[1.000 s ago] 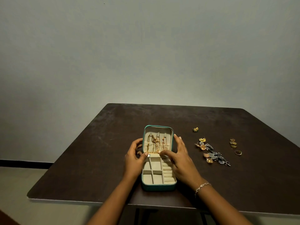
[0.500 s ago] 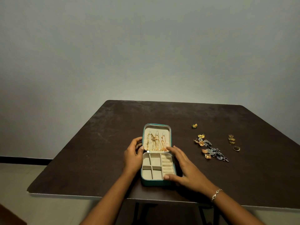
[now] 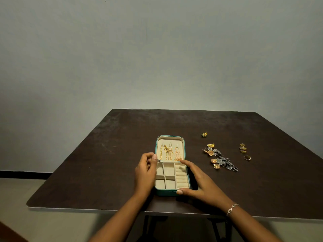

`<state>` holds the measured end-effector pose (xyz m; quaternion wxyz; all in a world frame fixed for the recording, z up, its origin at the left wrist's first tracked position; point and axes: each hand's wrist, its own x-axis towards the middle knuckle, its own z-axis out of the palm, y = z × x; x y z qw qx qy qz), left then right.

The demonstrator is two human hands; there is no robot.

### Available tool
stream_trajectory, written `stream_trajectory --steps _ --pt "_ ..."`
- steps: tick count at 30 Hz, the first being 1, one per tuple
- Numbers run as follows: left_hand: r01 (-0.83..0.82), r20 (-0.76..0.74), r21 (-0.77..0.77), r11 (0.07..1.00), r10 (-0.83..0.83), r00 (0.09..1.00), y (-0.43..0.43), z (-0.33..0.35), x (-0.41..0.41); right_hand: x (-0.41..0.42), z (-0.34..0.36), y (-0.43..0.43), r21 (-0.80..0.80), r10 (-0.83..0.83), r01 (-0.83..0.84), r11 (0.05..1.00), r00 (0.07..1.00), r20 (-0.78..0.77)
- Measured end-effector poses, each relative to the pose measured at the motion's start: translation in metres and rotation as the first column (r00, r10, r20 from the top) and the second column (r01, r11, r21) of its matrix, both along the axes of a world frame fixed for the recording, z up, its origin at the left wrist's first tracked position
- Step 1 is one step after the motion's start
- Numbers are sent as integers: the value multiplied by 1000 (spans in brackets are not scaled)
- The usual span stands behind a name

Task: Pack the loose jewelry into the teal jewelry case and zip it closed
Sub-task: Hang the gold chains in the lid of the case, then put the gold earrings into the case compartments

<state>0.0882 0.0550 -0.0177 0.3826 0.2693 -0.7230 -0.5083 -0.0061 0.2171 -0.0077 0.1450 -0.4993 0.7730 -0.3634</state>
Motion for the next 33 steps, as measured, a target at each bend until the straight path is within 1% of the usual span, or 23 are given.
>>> stream_trajectory --steps 2,4,6,9,11,13,14,15,16,17,19,20,21,23,25,30,33 --pt "102 14 6 995 -102 995 9 1 0 -6 1 7 7 -7 7 1000 1000 -8" --pt "181 53 -35 983 -179 982 15 0 0 -11 0 12 10 -12 12 1000 1000 -11" --pt "249 122 -84 965 -238 964 19 -2 -1 -15 0 16 9 -17 17 1000 1000 -20" --pt "322 256 -171 931 -274 927 22 -3 1 -19 4 22 30 19 -18 999 999 -39" --pt "348 313 -223 911 -271 910 22 -4 2 -26 9 31 -33 14 -16 999 999 -50" --pt "350 361 -252 902 -248 899 21 -6 2 -40 16 43 -202 -125 112 973 991 -50" --pt "351 383 -258 900 -239 892 22 -6 1 -50 18 51 -291 -240 218 932 970 -42" --pt "353 396 -263 898 -233 888 23 -6 0 -64 20 59 -361 -369 335 871 929 -29" --pt "355 405 -266 896 -231 885 23 -5 0 -79 20 67 -399 -501 455 796 865 -12" --pt "357 408 -265 896 -231 883 23 -5 1 -95 19 76 -398 -615 567 721 789 10" --pt "357 410 -262 897 -231 882 23 -4 2 -126 15 90 -307 -763 739 600 644 59" --pt "357 410 -262 897 -231 882 24 -4 2 -139 12 96 -244 -803 790 562 593 69" --pt "358 409 -265 895 -231 883 25 -4 2 -148 9 99 -186 -823 819 543 563 71" --pt "357 411 -274 893 -227 883 26 -3 2 -158 6 100 -106 -831 832 545 552 64" --pt "360 413 -275 892 -228 882 25 -3 2 -162 4 97 -69 -836 837 543 547 46" --pt "342 369 -277 898 -229 901 25 -3 2 -162 -6 92 -26 -862 866 499 493 -118" --pt "335 351 -302 893 -223 910 27 -2 3 -160 -5 92 -16 -855 865 502 493 -161"
